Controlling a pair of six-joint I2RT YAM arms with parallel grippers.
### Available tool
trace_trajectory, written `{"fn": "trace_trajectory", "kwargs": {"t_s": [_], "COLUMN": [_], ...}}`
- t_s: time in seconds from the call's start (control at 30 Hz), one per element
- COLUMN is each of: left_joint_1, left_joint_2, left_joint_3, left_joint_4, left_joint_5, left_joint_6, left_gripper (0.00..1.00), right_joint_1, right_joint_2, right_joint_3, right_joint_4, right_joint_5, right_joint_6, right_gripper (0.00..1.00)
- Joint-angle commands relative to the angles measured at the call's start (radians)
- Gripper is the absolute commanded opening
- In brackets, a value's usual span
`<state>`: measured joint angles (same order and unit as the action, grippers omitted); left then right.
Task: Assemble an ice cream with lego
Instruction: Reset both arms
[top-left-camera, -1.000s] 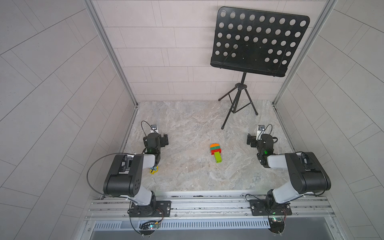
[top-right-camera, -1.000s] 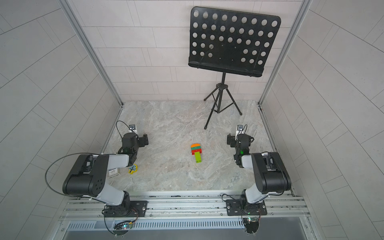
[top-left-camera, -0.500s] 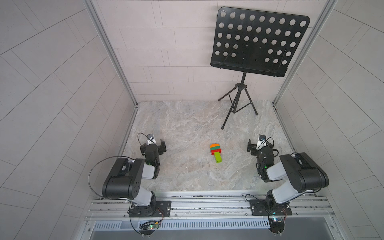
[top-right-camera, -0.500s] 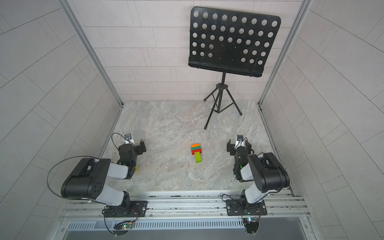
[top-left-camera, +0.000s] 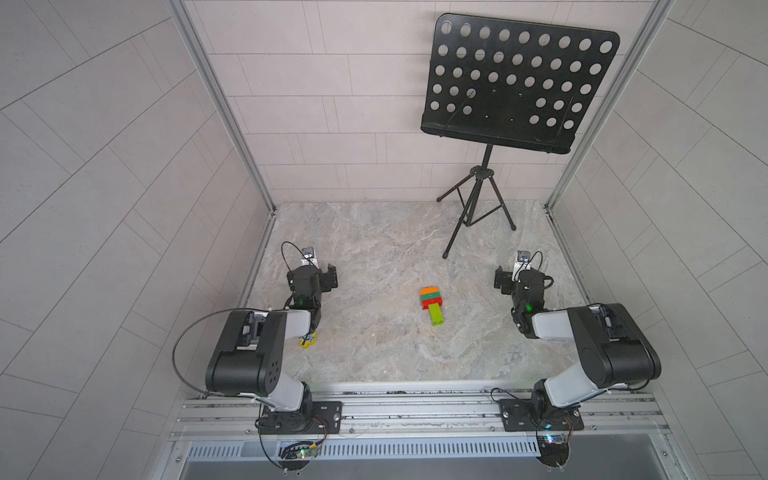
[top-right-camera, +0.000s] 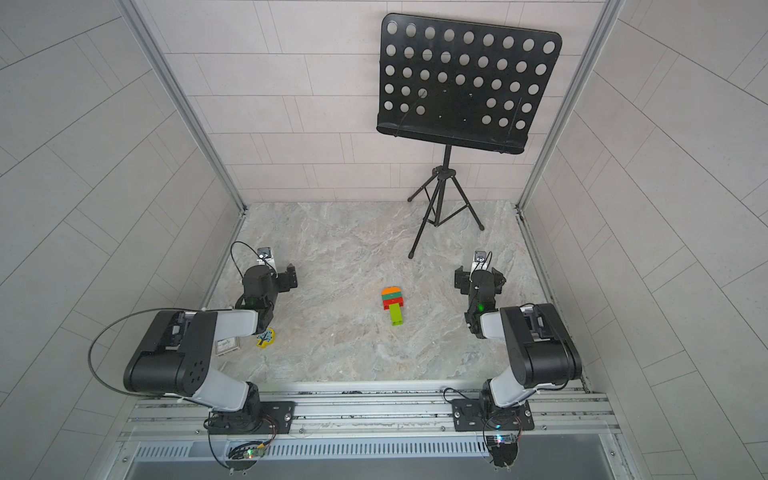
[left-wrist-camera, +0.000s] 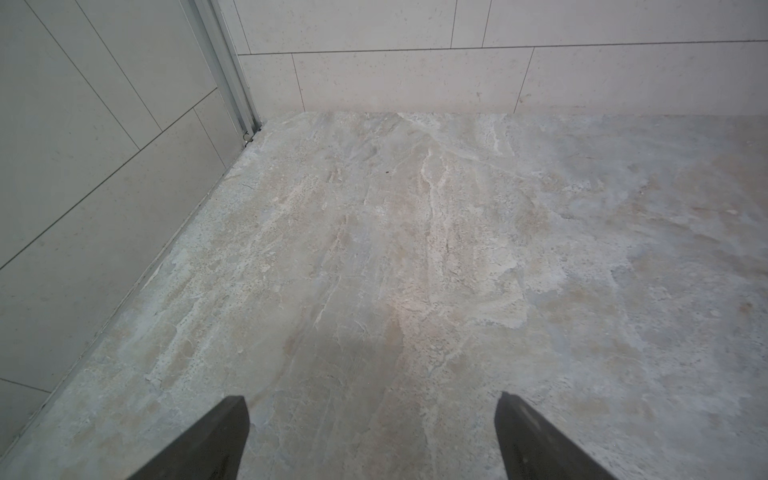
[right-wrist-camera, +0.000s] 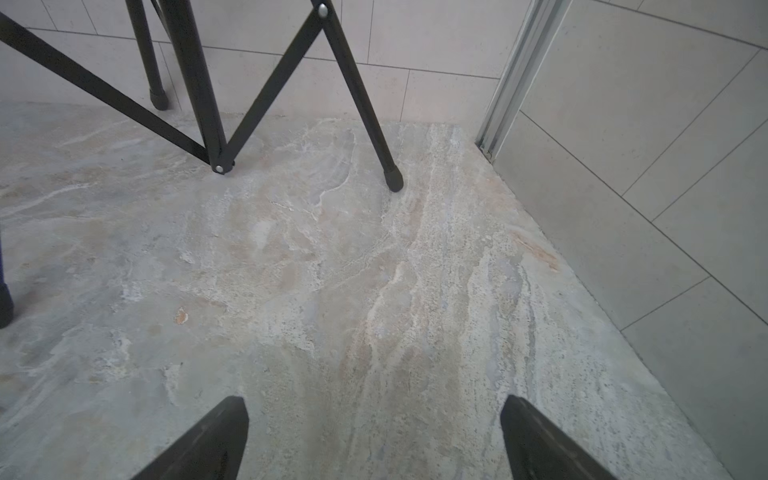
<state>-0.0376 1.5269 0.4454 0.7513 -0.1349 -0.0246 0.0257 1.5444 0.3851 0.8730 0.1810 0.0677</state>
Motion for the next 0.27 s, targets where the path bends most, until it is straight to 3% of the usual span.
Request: {"fn": "trace_trajectory", "kwargs": {"t_s": [0.0, 0.23], "left_joint_1": [0.001, 0.013], "left_joint_2": [0.012, 0.015], "left_joint_3": [0.010, 0.011], "left_joint_4": [-0.033, -0.031], "left_joint_5": [0.010, 0.026], "left_joint_6": [0.010, 0.003], "left_gripper": [1.00, 1.00], "right_joint_1": [-0.005, -0.006], "right_joint_2": [-0.007, -0.007], "right_joint_3": [0.012, 0.010], "right_joint_4": [-0.041, -0.039], "right_joint_5": [-0.004, -0.006], "right_joint_6": [0.018, 0.019], "right_gripper": [1.00, 1.00]}}
